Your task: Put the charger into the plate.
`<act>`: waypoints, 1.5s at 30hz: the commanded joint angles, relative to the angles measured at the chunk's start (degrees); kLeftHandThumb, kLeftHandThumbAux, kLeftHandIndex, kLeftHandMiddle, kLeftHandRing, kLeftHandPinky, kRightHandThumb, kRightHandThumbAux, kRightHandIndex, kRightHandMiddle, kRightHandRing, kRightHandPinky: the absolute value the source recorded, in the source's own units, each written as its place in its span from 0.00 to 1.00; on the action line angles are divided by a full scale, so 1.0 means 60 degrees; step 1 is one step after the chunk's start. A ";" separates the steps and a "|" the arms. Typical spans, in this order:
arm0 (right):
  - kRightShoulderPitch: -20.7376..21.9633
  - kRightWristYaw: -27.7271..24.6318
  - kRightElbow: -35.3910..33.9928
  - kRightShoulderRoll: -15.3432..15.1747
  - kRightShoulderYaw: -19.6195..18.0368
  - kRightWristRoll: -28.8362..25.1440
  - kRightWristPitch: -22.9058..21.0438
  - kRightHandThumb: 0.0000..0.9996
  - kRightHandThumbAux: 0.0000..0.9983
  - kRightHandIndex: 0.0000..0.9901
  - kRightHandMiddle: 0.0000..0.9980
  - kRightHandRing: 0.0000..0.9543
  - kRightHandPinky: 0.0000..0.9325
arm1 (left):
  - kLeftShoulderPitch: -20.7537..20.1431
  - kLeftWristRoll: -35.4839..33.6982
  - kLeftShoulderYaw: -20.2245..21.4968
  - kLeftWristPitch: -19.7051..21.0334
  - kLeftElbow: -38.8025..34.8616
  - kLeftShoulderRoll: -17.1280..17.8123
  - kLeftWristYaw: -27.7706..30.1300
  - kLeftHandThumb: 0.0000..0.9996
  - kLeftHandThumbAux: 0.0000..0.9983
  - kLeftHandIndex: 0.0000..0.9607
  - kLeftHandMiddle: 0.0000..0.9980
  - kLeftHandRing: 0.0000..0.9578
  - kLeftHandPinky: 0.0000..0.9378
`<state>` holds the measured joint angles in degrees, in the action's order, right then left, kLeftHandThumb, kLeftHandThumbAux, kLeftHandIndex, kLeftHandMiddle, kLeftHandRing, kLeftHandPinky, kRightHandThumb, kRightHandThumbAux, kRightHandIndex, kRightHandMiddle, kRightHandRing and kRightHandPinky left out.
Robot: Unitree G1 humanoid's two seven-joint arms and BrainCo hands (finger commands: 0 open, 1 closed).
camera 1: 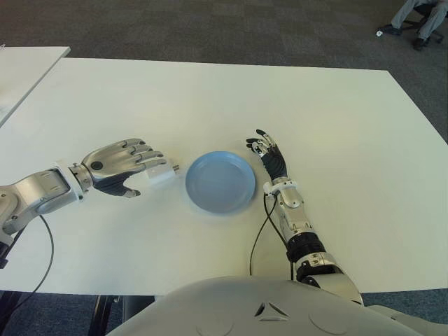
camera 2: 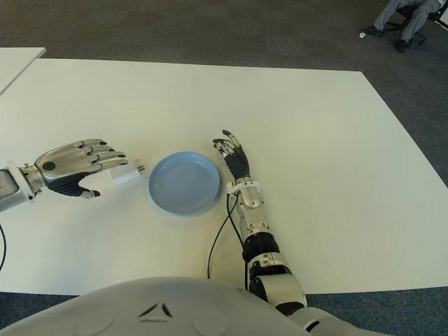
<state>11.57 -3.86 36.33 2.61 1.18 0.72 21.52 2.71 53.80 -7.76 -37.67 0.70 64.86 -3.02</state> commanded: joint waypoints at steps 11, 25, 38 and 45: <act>-0.0054 0.0013 0.0434 0.0083 -0.0052 -0.0059 -0.0208 0.00 0.50 0.12 0.33 0.31 0.24 | 0.0164 0.0249 0.0088 0.0064 0.0067 -0.0177 -0.0435 0.00 0.58 0.10 0.16 0.16 0.18; 0.0020 0.0081 0.0548 0.0091 -0.0114 -0.0054 -0.0169 0.00 0.51 0.13 0.34 0.31 0.24 | 0.0659 -0.2339 0.0945 0.3198 -0.0766 -0.2367 0.1491 0.07 0.43 0.02 0.05 0.04 0.03; 0.0094 0.0255 0.0783 0.0122 -0.0145 -0.0020 -0.0027 0.00 0.52 0.13 0.34 0.31 0.23 | 0.0408 -0.2671 0.1012 0.5014 -0.0199 -0.4404 0.0912 0.27 0.31 0.00 0.00 0.00 0.05; 0.0178 0.0333 0.0997 0.0187 -0.0209 -0.0086 0.0205 0.00 0.53 0.13 0.32 0.29 0.23 | 0.0527 -0.2459 0.0655 0.6103 -0.0034 -0.5772 0.0314 0.32 0.28 0.00 0.00 0.00 0.06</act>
<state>13.50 -2.21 40.19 3.39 0.48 0.69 23.60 5.20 38.40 -2.26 -3.35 -0.62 33.32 0.10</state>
